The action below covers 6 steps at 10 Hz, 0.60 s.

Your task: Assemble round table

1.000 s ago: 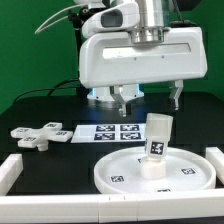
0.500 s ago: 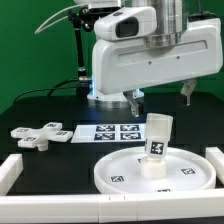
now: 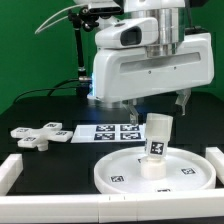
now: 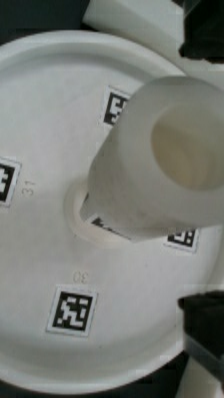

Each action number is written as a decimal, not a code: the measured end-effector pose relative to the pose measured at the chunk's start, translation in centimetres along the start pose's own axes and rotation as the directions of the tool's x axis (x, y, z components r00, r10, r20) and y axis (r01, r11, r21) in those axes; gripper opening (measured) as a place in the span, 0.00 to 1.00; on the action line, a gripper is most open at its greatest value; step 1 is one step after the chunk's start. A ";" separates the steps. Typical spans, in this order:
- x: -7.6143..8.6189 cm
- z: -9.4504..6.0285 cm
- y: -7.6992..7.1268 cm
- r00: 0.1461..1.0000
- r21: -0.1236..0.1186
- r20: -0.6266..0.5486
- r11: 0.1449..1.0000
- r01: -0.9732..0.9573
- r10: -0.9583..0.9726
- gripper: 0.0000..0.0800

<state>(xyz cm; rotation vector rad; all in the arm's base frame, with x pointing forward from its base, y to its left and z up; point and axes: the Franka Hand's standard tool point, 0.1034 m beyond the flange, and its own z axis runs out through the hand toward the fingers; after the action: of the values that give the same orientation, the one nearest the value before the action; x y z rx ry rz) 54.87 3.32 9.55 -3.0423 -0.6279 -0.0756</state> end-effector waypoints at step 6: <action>0.7 -0.1 0.5 0.999 -0.002 -0.009 1.000 0.030 -0.031 0.65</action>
Offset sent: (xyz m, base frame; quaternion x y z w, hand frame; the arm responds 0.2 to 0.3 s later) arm 0.0143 -0.0076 0.0038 -0.0077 -0.0202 -0.0469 0.9987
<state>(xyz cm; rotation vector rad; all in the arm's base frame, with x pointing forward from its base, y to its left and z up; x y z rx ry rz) 55.72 3.12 9.68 -3.0324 -0.6740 -0.0907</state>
